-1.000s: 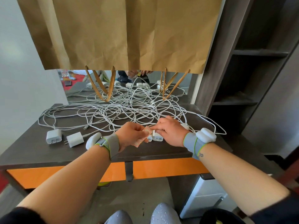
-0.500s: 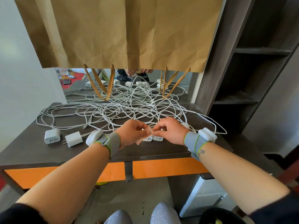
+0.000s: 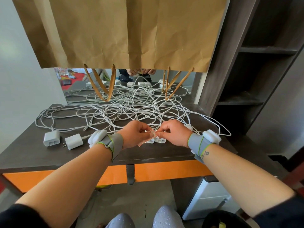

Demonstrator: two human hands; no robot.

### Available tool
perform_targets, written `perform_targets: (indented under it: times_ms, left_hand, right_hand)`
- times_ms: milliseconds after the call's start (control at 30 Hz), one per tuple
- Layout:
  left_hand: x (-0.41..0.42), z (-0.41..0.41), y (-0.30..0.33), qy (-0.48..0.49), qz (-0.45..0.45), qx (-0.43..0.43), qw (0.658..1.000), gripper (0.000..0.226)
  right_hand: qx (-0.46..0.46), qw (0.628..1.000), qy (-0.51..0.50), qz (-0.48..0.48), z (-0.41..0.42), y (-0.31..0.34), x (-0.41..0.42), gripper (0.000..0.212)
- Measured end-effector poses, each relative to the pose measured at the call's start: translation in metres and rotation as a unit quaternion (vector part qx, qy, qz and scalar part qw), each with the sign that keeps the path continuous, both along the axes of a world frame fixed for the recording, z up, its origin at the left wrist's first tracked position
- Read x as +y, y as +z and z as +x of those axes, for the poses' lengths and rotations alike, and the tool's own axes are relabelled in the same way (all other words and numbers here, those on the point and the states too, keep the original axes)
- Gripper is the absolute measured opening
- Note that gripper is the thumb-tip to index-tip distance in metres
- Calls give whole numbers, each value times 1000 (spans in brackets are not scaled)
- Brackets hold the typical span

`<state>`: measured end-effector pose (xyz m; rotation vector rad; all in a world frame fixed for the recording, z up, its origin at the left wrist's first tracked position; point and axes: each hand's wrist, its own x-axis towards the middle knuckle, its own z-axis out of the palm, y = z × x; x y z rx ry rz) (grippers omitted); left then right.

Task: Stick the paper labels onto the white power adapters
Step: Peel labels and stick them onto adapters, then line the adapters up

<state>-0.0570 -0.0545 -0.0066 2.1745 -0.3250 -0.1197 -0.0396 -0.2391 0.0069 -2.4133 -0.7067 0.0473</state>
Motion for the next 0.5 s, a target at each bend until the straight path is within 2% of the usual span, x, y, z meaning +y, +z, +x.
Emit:
perform_targets:
  times_ms: [200, 400, 500]
  left_hand:
    - [0, 0, 0, -4, -7, 11, 1000, 16]
    - [4, -2, -9, 1, 51, 62, 997, 11]
    - [2, -2, -17, 9, 104, 57, 993, 10]
  right_hand:
    - [17, 1000, -15, 21, 3, -7, -1, 16]
    - [1, 994, -102, 49, 20, -18, -12, 11]
    - [-19, 991, -133, 20, 30, -23, -19, 11]
